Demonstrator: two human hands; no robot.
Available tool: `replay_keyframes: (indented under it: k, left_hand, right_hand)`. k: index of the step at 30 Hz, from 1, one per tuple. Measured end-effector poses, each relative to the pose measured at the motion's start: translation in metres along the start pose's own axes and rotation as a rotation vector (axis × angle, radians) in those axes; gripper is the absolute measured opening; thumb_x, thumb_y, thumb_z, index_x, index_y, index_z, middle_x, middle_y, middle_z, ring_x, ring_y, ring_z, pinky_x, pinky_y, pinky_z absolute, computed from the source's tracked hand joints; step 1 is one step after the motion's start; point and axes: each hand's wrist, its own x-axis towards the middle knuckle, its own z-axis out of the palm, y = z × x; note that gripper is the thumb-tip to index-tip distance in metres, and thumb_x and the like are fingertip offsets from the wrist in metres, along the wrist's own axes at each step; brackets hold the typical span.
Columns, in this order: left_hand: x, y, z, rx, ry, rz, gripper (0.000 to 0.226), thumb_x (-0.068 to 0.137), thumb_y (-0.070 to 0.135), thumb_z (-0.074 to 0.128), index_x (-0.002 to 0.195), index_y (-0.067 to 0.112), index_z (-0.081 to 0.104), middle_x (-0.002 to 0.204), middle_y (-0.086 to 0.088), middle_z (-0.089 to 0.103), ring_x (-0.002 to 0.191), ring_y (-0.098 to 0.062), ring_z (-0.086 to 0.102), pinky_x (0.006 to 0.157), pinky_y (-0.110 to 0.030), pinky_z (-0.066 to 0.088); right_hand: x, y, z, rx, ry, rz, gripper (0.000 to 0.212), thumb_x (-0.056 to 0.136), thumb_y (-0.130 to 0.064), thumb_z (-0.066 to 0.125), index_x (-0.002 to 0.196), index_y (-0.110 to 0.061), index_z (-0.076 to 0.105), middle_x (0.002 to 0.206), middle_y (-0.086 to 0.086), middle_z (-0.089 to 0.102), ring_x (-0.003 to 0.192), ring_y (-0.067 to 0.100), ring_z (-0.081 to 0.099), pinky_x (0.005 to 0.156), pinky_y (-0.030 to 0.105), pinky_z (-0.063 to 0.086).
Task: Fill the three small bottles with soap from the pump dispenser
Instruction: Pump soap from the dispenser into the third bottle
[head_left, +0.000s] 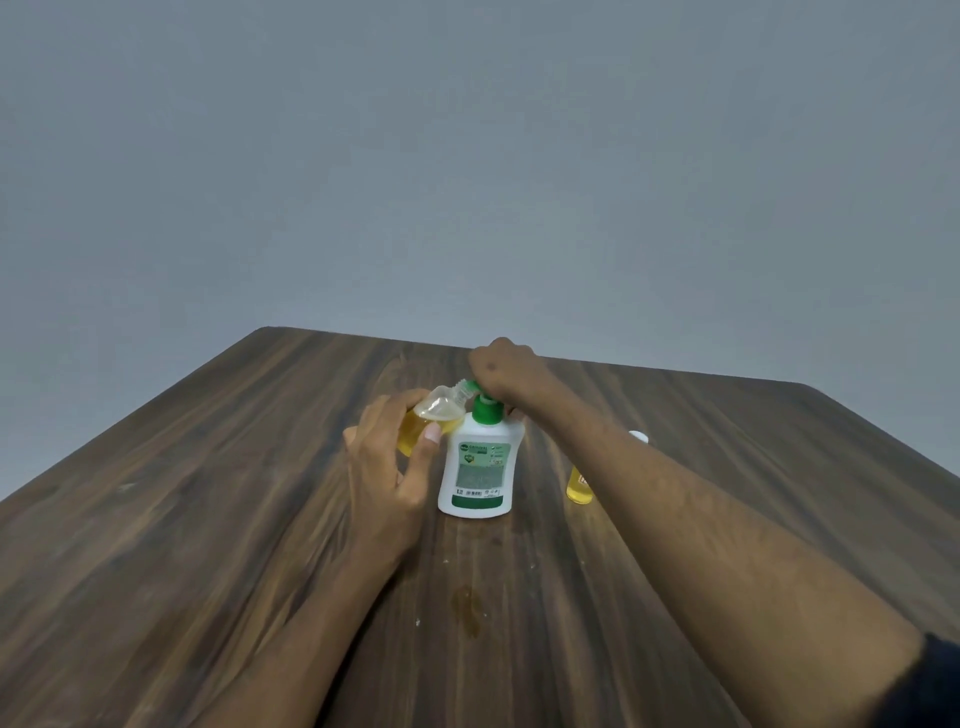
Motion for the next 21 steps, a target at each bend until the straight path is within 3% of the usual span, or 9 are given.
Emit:
replay_keyframes:
  k: [6, 10, 16, 21]
  left_hand:
    - [0.0031, -0.0033, 0.0, -0.003, -0.004, 0.008, 0.021, 0.101, 0.036, 0.056, 0.12, 0.036, 0.066, 0.107, 0.017, 0.068, 0.093, -0.014, 0.065, 0.076, -0.059, 0.05]
    - [0.0019, -0.0048, 0.0006, -0.004, -0.005, -0.004, 0.022, 0.101, 0.033, 0.057, 0.121, 0.031, 0.068, 0.106, 0.015, 0.068, 0.091, -0.016, 0.065, 0.074, -0.061, 0.05]
    - [0.001, 0.001, -0.0007, -0.021, -0.011, -0.007, 0.023, 0.101, 0.037, 0.055, 0.121, 0.034, 0.066, 0.107, 0.015, 0.068, 0.096, -0.016, 0.066, 0.081, -0.059, 0.049]
    - [0.0029, 0.0, 0.0013, -0.019, -0.005, -0.013, 0.024, 0.1, 0.03, 0.057, 0.121, 0.025, 0.069, 0.109, 0.011, 0.069, 0.098, -0.019, 0.067, 0.082, -0.062, 0.049]
  right_hand:
    - [-0.0007, 0.0023, 0.0011, 0.015, 0.018, -0.018, 0.027, 0.093, -0.029, 0.039, 0.071, -0.015, 0.046, 0.079, 0.007, 0.056, 0.073, 0.026, 0.053, 0.06, 0.031, 0.035]
    - [0.0003, 0.0008, 0.0007, 0.01, 0.017, -0.025, 0.028, 0.095, -0.029, 0.038, 0.072, -0.015, 0.045, 0.078, 0.005, 0.053, 0.08, 0.028, 0.054, 0.069, 0.033, 0.039]
    - [0.0035, 0.0042, -0.0002, 0.082, 0.01, -0.041, 0.031, 0.097, -0.025, 0.037, 0.071, -0.012, 0.047, 0.076, 0.008, 0.053, 0.075, 0.028, 0.053, 0.076, 0.038, 0.048]
    - [0.0063, 0.0053, -0.0015, 0.091, 0.028, -0.052, 0.031, 0.098, -0.025, 0.038, 0.071, -0.011, 0.045, 0.076, 0.007, 0.052, 0.078, 0.029, 0.053, 0.074, 0.035, 0.044]
